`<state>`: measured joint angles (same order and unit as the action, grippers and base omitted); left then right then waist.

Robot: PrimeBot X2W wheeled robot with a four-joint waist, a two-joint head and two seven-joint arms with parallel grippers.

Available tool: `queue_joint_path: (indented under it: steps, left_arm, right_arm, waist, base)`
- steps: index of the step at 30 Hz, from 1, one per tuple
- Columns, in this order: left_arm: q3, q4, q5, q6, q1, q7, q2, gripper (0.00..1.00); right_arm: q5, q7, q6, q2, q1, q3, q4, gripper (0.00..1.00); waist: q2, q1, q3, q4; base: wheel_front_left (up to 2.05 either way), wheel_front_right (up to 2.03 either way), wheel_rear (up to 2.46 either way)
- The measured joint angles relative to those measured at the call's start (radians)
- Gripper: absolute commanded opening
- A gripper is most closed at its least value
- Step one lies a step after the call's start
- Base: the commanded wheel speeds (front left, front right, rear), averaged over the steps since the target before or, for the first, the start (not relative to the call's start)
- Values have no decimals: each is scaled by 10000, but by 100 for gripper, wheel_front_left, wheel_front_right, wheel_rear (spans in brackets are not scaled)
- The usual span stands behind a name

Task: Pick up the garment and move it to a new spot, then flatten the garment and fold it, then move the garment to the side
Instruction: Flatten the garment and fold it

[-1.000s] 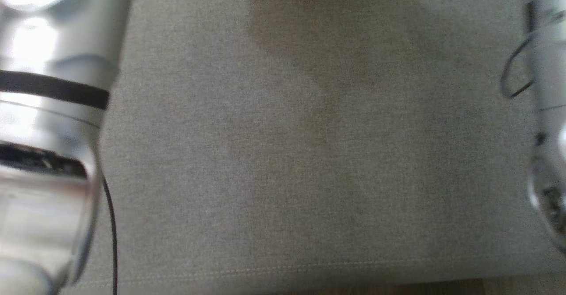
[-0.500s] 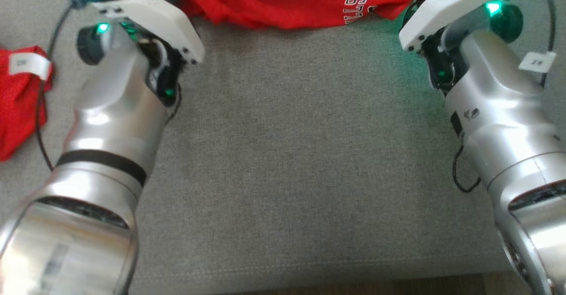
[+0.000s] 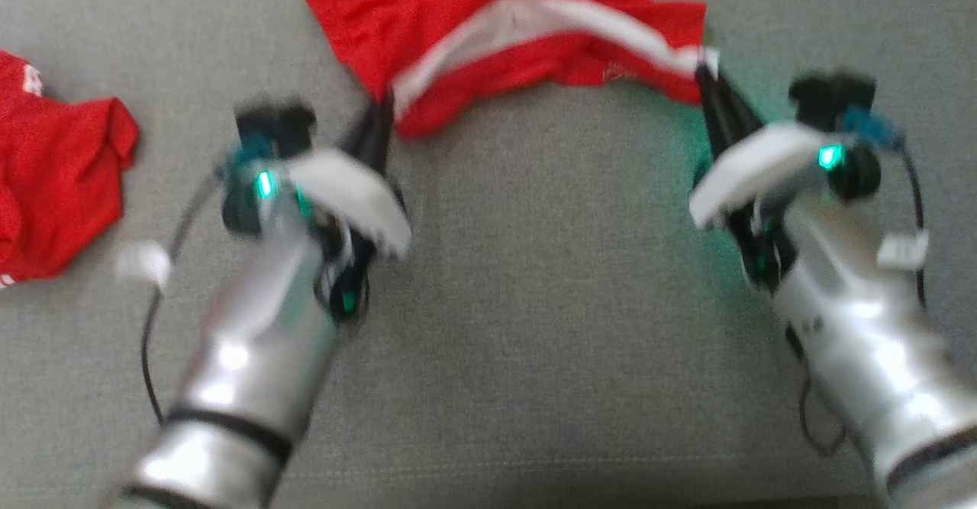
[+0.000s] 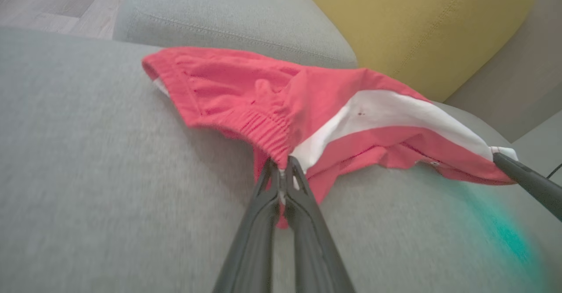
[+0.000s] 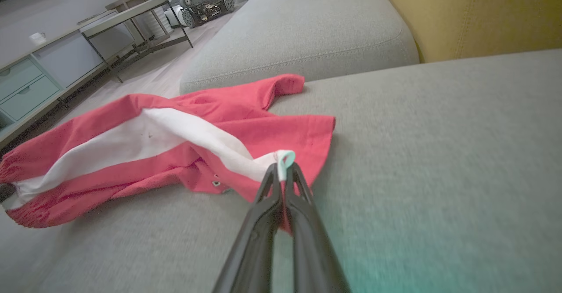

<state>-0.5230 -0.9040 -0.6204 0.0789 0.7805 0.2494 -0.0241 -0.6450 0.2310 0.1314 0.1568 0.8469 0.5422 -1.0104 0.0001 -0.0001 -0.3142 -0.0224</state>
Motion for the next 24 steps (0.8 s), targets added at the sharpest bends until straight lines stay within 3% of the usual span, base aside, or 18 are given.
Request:
queue_joint_path:
  steps: [5,14,19,24]
  left_arm:
    - [384,1565,422,-148,-2193,0,-261,0]
    - [610,5225,913,-1306,-5806,-15,-1191,0]
    - [631,7241,917,-2084,-7677,-430,-1687,0]
    - [512,8926,957,-2656,-8885,-1239,-2034,0]
  right_arm:
    - [-44,123,0,290,-1942,-286,1457,0]
    - [1327,-125,0,395,-6448,-2660,5047,0]
    - [2412,-1501,0,-479,-9322,-4169,8009,0]
    - [3099,-2865,0,-1022,-11263,-4857,10575,0]
  waist:
    - [0,0,593,5]
    - [0,0,1533,85]
    - [0,-1,2003,42]
    - [0,-1,2197,87]
  base:
    - [0,0,0]
    - [0,0,0]
    - [0,0,0]
    - [0,0,0]
